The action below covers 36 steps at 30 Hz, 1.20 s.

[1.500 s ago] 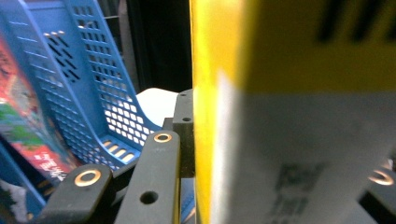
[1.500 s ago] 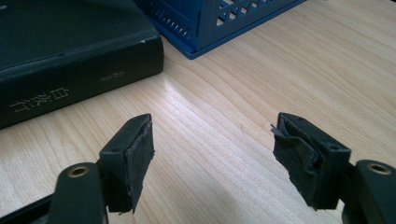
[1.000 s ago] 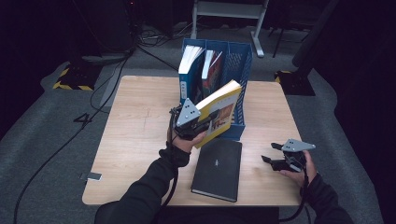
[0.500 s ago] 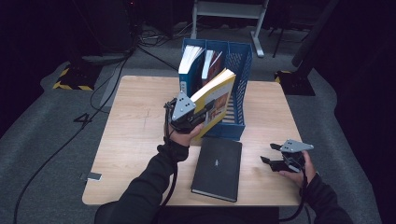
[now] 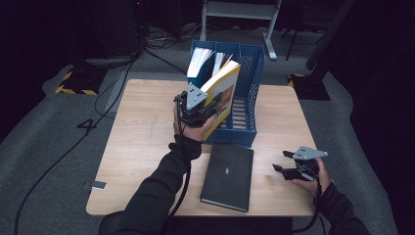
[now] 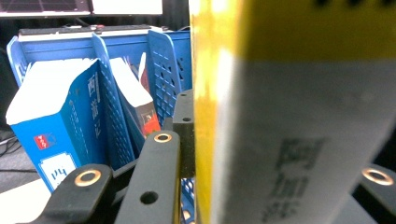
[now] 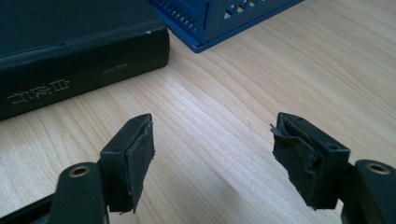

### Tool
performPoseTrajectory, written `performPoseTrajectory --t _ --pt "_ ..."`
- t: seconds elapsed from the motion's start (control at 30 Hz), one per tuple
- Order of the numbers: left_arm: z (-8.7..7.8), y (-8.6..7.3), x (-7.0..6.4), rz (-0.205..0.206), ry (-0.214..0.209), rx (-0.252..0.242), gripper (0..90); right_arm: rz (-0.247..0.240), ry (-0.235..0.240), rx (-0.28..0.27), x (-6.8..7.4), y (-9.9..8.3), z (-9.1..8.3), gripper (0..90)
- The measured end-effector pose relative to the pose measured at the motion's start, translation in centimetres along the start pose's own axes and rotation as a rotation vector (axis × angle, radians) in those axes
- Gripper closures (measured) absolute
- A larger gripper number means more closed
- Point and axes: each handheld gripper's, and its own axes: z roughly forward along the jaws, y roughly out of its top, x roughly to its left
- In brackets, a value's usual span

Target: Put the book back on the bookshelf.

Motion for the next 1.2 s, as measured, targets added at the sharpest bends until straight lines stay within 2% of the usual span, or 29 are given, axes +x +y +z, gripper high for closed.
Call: performPoseTrajectory --t 0.23,0.37,0.53,0.7,0.73,0.9,1.2 --pt "2.4 0.5 -0.5 0.017 0.051 0.035 75.3 -0.002 0.001 0.001 0.0 0.0 0.0 29.5" --pt "4.1 0.2 -0.3 -0.023 0.068 0.046 75.2 -0.006 0.0 -0.001 0.0 0.0 -0.1 29.5" --pt "5.1 0.1 -0.3 -0.021 0.095 0.054 75.2 -0.006 0.001 0.0 0.1 0.0 0.0 29.6" --pt "6.0 0.4 0.0 -0.039 0.112 0.063 75.2 -0.006 0.002 0.0 0.1 0.0 0.0 29.6" --pt "6.3 0.6 0.1 -0.045 0.129 0.067 75.2 -0.005 0.002 0.001 0.0 0.0 0.0 29.7" --pt "7.0 0.7 0.3 -0.057 0.14 0.062 75.3 -0.009 0.002 0.0 0.1 0.0 -0.1 29.7" --pt "8.7 -0.1 0.5 -0.088 0.178 0.056 75.2 -0.006 0.008 -0.005 0.1 0.0 0.0 29.8"
